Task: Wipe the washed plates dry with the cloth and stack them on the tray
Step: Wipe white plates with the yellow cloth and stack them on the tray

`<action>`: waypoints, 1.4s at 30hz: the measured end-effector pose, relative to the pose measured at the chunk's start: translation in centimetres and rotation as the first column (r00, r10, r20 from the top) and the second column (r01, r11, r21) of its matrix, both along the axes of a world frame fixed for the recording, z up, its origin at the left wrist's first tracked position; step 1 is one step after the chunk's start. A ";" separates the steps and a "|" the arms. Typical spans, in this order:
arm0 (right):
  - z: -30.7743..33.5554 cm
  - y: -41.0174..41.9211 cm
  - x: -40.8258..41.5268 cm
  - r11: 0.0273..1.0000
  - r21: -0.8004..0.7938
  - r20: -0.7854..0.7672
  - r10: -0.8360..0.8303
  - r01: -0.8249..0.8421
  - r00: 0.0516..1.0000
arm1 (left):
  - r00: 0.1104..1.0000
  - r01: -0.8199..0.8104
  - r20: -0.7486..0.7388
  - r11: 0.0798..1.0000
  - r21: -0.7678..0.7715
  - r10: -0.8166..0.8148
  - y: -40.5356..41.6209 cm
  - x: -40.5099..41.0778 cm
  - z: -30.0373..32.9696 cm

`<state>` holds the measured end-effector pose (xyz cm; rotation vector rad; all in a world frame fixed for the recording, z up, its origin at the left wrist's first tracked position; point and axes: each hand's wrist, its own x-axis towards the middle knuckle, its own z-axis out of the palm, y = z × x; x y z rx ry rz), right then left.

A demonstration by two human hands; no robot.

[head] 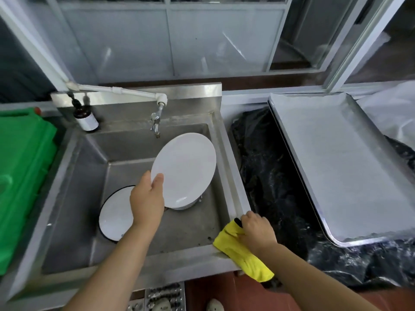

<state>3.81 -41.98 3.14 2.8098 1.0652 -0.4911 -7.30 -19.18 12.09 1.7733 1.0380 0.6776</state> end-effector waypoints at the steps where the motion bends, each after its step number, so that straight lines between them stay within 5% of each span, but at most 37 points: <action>1: 0.4 -0.1 -0.1 1.000 0.010 -0.020 0.024 -0.024 0.999 | 1.000 -0.008 0.004 1.000 0.005 0.008 0.0 -0.2 0.4; 10: 7.8 3.5 0.1 0.886 0.457 -0.225 0.036 0.073 0.974 | 0.993 -0.086 0.083 0.996 0.023 0.084 1.0 -2.3 3.8; 15: 16.4 9.3 0.0 0.506 0.860 -0.021 -0.093 0.065 0.995 | 0.986 -0.128 0.117 0.989 0.073 0.119 3.1 -3.3 6.1; 17: 19.6 12.0 -1.0 0.337 0.941 0.058 -0.144 -0.006 0.988 | 0.977 -0.139 0.173 0.989 0.053 0.128 4.0 -3.5 7.0; 19: 21.8 14.9 -2.3 0.266 0.953 0.184 -0.134 -0.144 0.974 | 0.966 -0.139 0.225 0.990 0.027 0.129 4.8 -3.5 8.2; 25: 22.3 22.3 -6.0 0.466 0.825 0.336 0.051 -0.320 0.941 | 0.939 -0.103 0.331 0.995 0.004 0.096 8.0 -4.0 11.6; 31: 23.0 26.3 -8.4 0.480 0.755 0.441 0.133 -0.447 0.887 | 0.905 -0.045 0.423 0.998 -0.037 0.056 12.4 -5.5 13.2; 36: 22.4 27.0 -9.5 0.485 0.515 0.637 0.334 -0.707 0.694 | 0.881 -0.045 0.470 0.999 -0.022 0.050 17.5 -6.4 15.3; 39: 22.1 27.0 -8.3 0.487 0.488 0.683 0.303 -0.724 0.665 | 0.896 -0.004 0.444 1.000 0.025 -0.008 20.1 -7.2 15.5; 42: 23.3 27.9 -6.9 0.514 0.590 0.654 0.149 -0.623 0.742 | 0.911 0.044 0.408 0.997 0.068 -0.068 21.6 -7.8 15.4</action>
